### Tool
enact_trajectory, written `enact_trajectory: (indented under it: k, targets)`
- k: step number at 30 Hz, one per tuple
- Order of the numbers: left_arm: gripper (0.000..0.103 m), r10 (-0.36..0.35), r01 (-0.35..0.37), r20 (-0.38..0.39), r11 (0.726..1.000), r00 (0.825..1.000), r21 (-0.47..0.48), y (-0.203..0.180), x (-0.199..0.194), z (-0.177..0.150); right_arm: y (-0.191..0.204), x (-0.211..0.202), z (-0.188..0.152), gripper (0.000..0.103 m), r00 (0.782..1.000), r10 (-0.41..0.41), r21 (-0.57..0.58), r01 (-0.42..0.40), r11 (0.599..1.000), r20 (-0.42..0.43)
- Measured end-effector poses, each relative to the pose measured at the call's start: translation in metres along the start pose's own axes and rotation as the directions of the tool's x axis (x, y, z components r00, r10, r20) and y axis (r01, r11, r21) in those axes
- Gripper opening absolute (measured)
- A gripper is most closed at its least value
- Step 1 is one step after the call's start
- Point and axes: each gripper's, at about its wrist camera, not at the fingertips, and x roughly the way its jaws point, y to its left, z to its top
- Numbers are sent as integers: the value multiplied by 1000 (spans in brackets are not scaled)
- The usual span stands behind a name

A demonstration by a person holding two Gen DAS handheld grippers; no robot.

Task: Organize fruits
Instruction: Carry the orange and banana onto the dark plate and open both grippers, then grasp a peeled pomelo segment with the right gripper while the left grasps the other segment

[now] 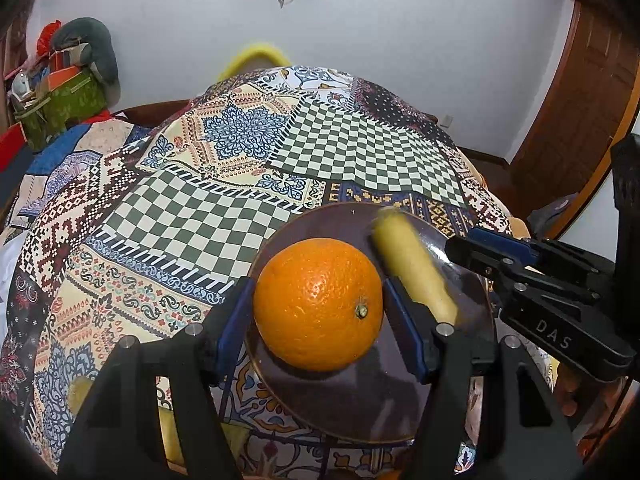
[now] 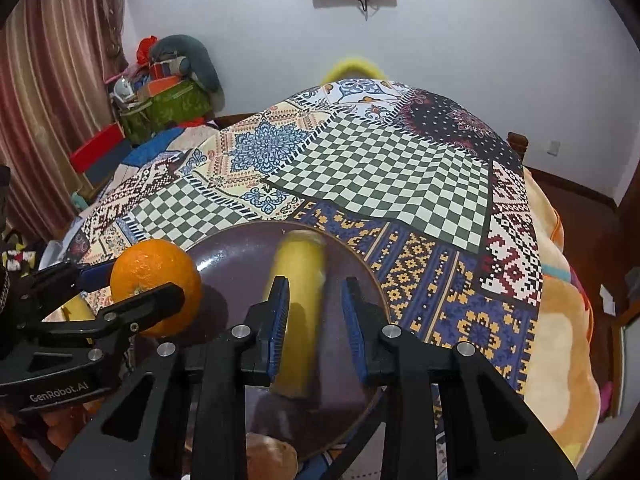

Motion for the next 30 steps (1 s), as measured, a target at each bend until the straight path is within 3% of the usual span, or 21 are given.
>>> enact_trajectory:
  k: [5,9,24,30]
  targets:
    - [65,34,-34,-28,999,999,9,-2,7,-1,-3,-4,-2,25,1000,18,12,-18,1000,0]
    - [65,17,-17,25,1000,1000,-2,1,-4,3,-4,-9,-5,26,1000,24,17,-24,1000,-3]
    - [66,49,-51,95,999,994,18,-6,-57,1,-1,-54,-21,44,999,11,36,-13,999,40]
    - [71,102,-103,118,995,988,1,12,-87,-8,2,-73,-31,51,999,-3,30,2,1000,53]
